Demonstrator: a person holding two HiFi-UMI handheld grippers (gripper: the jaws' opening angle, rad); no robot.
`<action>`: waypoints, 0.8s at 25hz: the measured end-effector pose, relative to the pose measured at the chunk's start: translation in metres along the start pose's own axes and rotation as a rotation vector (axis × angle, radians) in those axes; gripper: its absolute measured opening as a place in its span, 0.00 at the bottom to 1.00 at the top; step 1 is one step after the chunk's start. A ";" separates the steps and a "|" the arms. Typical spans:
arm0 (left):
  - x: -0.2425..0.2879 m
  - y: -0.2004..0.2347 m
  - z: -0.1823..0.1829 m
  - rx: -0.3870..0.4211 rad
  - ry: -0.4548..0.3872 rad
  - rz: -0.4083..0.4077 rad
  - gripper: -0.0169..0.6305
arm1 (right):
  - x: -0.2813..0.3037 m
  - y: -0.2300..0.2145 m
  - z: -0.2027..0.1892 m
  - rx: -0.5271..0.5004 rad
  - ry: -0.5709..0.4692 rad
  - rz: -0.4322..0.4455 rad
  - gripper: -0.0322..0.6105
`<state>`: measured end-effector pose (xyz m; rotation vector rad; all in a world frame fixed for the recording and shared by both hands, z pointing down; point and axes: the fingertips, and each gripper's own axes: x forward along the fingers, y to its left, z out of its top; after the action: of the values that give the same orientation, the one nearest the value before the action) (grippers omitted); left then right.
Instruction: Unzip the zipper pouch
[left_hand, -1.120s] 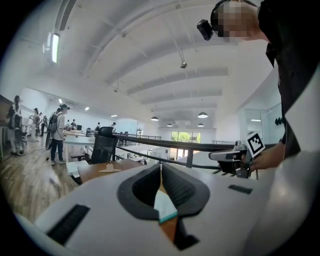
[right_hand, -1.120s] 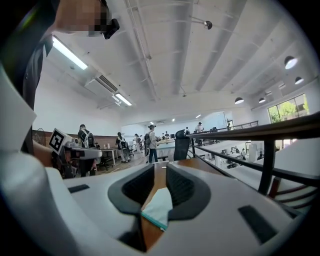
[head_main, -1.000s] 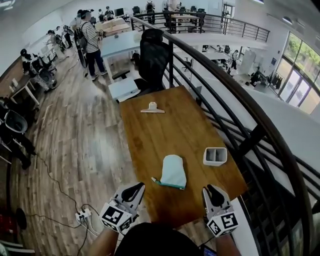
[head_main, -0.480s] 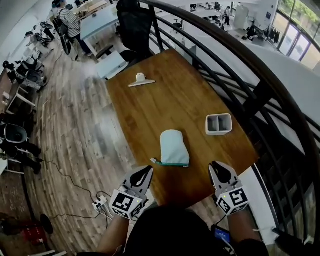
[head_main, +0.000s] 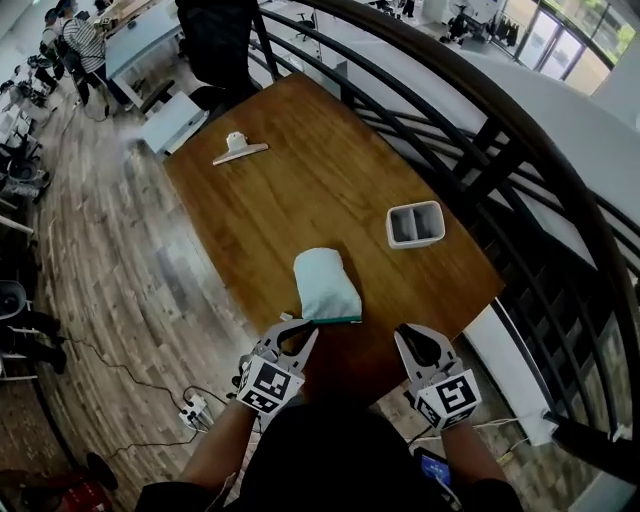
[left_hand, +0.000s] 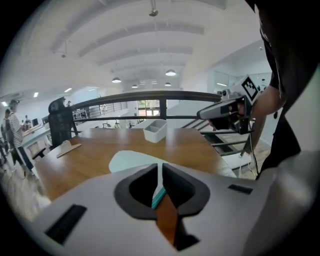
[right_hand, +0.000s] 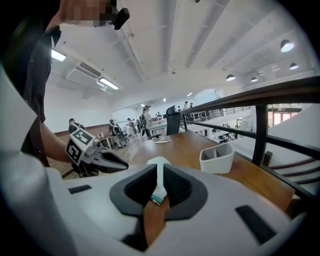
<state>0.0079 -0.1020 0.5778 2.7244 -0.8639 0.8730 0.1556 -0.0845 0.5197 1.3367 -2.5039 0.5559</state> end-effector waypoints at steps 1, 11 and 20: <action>0.006 -0.002 -0.004 0.011 0.016 -0.024 0.05 | -0.003 0.003 -0.002 0.001 0.005 -0.009 0.10; 0.067 -0.023 -0.052 0.176 0.217 -0.247 0.23 | -0.046 0.009 -0.022 0.037 0.034 -0.154 0.09; 0.091 -0.026 -0.059 0.248 0.319 -0.314 0.26 | -0.073 0.003 -0.027 0.052 0.052 -0.245 0.07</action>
<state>0.0542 -0.1060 0.6787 2.6974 -0.2739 1.3633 0.1939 -0.0169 0.5144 1.5975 -2.2541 0.5957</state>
